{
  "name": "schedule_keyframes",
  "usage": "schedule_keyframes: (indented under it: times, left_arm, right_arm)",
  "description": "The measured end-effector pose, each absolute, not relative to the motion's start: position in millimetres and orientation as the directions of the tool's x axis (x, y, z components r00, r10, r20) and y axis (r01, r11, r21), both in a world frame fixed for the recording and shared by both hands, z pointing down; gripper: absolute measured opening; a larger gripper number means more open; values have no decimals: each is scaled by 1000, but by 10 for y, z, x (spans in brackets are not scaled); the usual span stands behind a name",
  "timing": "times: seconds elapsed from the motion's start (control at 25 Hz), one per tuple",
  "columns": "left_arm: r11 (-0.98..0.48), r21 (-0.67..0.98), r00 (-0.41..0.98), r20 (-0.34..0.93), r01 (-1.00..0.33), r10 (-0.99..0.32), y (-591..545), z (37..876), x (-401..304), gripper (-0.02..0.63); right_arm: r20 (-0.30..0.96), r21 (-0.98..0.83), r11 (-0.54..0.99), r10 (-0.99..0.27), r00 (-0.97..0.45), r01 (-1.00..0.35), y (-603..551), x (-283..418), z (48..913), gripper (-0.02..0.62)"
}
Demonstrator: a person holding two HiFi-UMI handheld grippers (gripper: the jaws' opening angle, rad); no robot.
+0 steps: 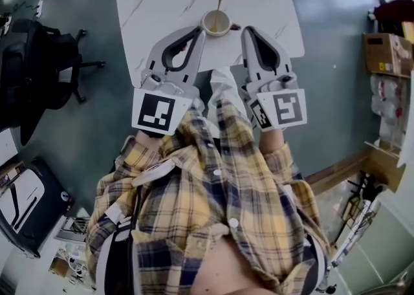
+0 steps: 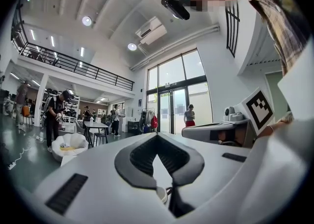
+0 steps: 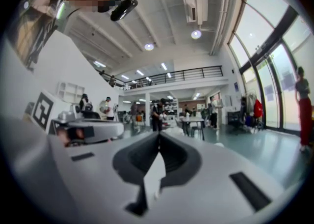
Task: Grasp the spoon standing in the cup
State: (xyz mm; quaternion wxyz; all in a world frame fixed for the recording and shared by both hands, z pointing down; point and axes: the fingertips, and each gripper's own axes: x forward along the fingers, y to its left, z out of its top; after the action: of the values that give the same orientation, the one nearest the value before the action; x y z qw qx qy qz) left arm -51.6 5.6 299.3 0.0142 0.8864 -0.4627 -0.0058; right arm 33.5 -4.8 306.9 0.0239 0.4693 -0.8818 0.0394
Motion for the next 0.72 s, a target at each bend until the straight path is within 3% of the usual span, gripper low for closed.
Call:
schedule_keyframes:
  times: [0.72]
  left_arm:
    - [-274, 22, 274, -1, -961, -962, -1324, 2893, -237, 14]
  right_arm:
    - [107, -56, 818, -566, -818, -573, -1558, 420, 3069, 31]
